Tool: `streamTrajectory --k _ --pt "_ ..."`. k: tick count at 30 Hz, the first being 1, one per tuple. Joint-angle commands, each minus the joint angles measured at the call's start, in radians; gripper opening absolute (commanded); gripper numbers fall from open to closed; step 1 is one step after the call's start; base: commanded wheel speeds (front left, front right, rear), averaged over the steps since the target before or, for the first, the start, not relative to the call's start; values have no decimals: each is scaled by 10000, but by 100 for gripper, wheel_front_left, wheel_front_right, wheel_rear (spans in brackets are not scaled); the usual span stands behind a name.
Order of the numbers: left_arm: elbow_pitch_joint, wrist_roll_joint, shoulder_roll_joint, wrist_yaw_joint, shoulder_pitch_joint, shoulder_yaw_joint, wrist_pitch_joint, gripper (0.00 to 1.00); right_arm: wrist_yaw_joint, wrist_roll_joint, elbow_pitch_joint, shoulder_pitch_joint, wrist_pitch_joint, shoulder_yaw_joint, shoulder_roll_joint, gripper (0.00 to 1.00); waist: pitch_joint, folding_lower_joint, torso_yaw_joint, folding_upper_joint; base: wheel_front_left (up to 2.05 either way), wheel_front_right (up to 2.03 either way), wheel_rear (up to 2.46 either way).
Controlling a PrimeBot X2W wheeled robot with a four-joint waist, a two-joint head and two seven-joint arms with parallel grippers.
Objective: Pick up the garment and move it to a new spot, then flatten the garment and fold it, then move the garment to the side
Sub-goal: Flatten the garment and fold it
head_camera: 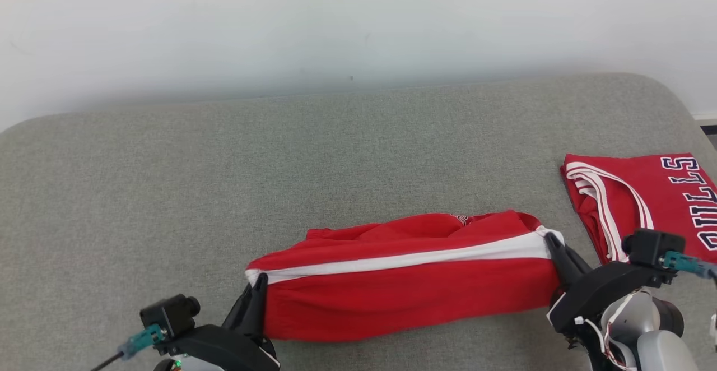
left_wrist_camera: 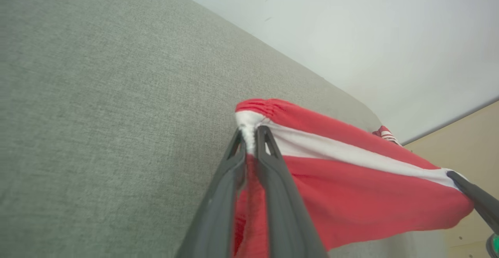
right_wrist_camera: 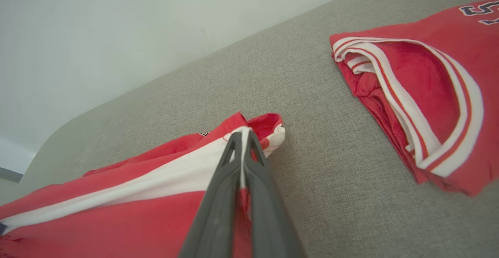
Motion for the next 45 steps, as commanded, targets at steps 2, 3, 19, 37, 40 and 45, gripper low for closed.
streamTrajectory --k 2,3,19,37,40,45 --pt "294 200 -134 -9 124 -40 -410 100 -24 -87 167 140 -315 144 -16 100 -104 1 33 1 0 0 0" --pt "364 210 -203 -38 157 -1 -642 100 -25 -71 183 155 -473 211 -10 100 -158 1 59 1 0 0 0" --pt "-1020 3222 -739 -15 1670 1990 -2087 100 -25 -1417 -279 1495 -4301 782 -659 100 -881 1 570 1 0 0 0" --pt "-2093 6764 -1057 -520 3955 3325 -2092 100 -25 -2087 537 2878 -5811 873 -261 100 -1341 1 626 1 0 0 0" --pt "-2077 6859 -1070 -575 4173 3322 -2093 100 -26 -2047 607 2933 -5848 875 -231 100 -1362 1 614 1 0 0 0" --pt "-2040 6781 -1077 -573 4214 3243 -2093 100 -26 -2099 649 2982 -5873 779 -181 100 -1372 1 678 1 0 0 0"
